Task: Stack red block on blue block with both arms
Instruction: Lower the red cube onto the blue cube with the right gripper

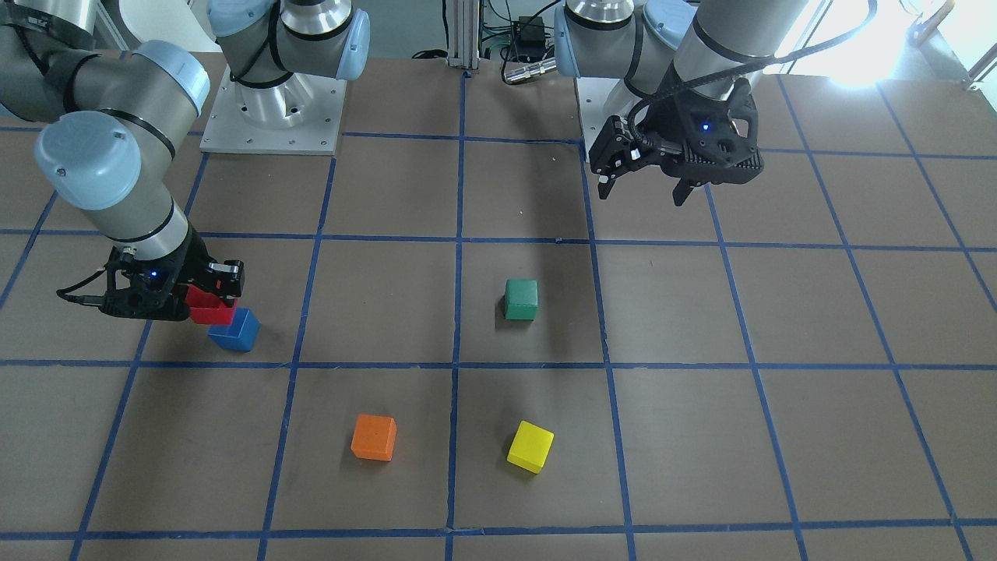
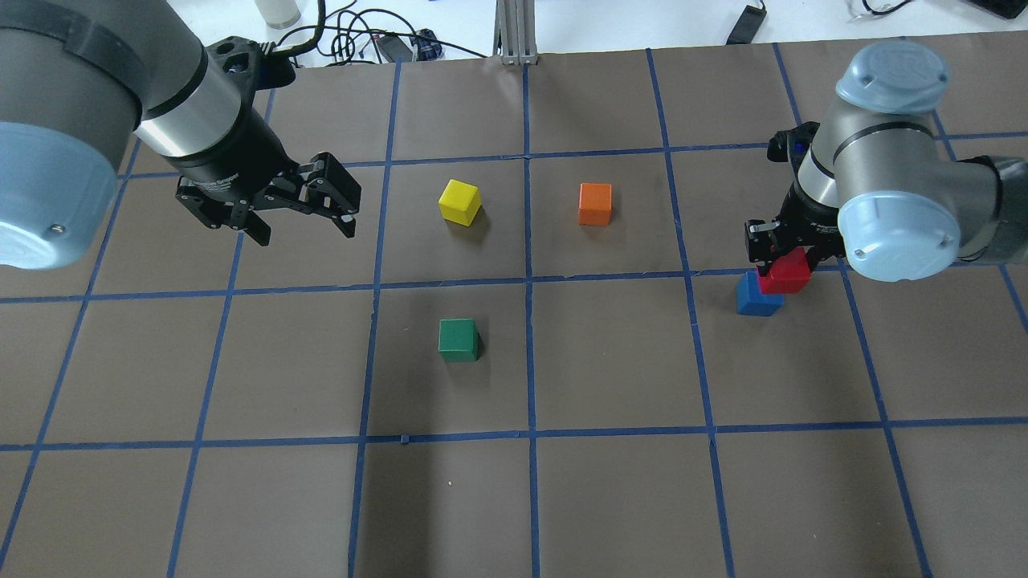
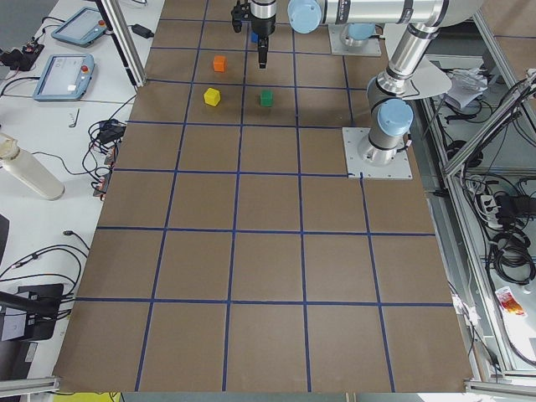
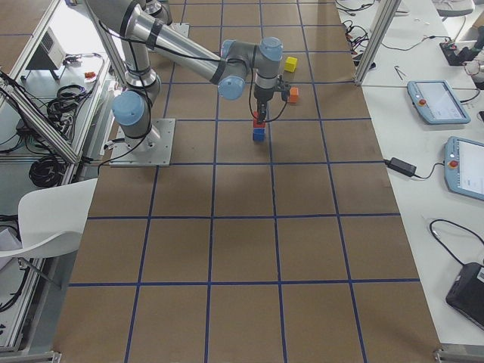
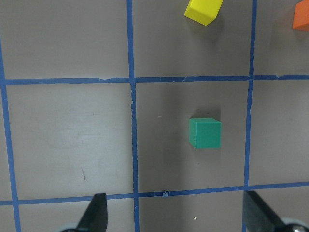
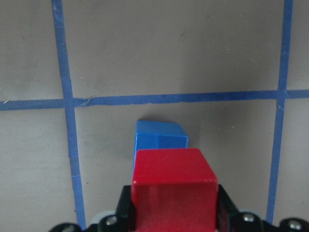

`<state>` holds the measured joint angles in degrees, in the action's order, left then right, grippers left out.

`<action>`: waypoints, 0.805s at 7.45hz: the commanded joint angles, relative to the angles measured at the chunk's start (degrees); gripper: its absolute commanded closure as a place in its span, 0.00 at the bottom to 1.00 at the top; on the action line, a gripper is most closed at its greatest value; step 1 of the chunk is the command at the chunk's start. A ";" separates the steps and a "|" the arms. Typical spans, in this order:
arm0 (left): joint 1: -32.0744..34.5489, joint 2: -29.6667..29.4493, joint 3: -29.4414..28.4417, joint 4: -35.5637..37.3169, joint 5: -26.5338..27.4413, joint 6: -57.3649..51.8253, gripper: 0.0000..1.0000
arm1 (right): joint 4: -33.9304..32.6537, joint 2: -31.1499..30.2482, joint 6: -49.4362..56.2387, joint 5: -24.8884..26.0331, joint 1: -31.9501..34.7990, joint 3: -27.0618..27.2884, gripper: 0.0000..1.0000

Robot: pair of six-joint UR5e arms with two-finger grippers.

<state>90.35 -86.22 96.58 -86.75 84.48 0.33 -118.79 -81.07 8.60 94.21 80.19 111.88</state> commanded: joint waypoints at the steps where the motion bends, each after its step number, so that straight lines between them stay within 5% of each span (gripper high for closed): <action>1: 0.00 -0.09 0.01 0.00 0.07 -0.07 0.00 | -4.06 1.79 1.50 -0.08 -0.21 0.53 1.00; 6: 0.00 -0.09 0.01 0.09 0.07 -0.16 0.00 | -4.08 2.32 0.45 -0.08 -0.21 0.89 1.00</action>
<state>90.35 -86.31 96.52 -86.66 84.55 0.18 -122.92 -78.79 9.16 94.12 79.97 112.67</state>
